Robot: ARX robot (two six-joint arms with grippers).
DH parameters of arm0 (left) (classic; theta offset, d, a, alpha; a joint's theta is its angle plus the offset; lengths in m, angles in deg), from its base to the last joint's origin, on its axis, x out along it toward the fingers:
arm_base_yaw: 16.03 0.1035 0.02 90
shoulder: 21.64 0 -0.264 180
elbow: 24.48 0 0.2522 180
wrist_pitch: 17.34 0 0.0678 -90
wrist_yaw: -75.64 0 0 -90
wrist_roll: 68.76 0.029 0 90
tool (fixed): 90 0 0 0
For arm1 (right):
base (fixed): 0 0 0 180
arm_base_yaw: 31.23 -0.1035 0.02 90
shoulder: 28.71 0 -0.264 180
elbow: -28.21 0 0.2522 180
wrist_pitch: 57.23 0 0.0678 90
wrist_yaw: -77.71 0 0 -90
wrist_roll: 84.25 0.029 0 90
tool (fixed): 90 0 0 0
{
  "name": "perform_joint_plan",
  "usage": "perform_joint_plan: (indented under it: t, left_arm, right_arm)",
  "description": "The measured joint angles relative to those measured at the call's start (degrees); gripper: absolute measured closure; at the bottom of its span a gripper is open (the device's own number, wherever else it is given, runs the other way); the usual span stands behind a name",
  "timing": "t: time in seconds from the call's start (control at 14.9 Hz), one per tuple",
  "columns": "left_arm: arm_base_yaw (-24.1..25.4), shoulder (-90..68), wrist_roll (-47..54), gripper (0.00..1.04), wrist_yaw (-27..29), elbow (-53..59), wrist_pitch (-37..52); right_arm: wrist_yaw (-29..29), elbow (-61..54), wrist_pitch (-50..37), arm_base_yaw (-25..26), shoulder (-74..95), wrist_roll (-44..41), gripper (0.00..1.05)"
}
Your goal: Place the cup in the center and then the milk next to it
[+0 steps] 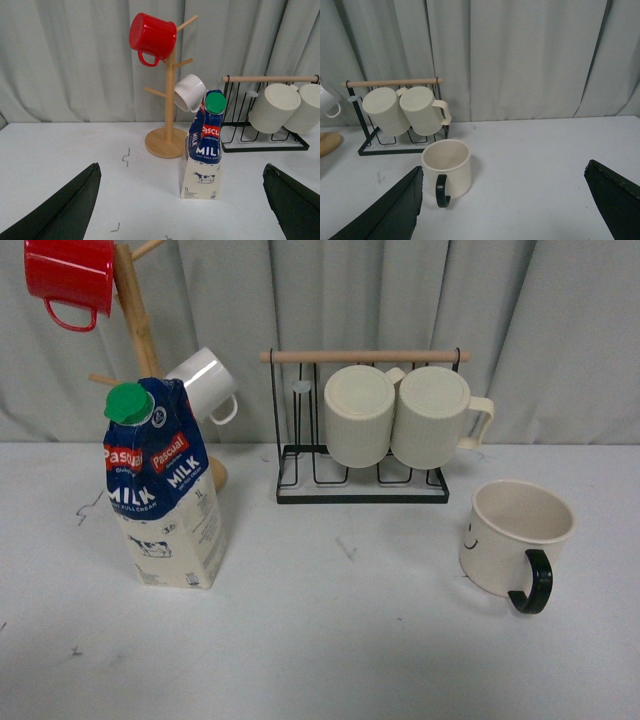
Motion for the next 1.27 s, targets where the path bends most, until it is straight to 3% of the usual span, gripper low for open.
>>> perform_joint_plan:
  t: [0.8,0.87,0.94,1.14,1.27]
  left_arm:
    - [0.0,0.0,0.0,0.07,0.0,0.0,-0.02]
    - [0.0,0.0,0.0,0.07,0.0,0.0,-0.02]
    - [0.0,0.0,0.0,0.07,0.02,0.0,-0.02]
    - [0.02,0.0,0.0,0.07,0.0,0.0,-0.04]
    - [0.02,0.0,0.0,0.07,-0.02,0.0,-0.02]
  right_arm:
    - [0.0,0.0,0.0,0.0,0.0,0.0,0.06]
    - [-0.52,0.11,0.81,-0.11,0.13,0.09,0.06]
    - [-5.2,2.14,4.87,-1.81,5.42,1.29,0.06]
    - [-0.26,7.34,-9.66,4.22,28.17,5.55,0.06]
    - [2.4,13.38,-16.48,3.69,44.74,6.43,0.06]
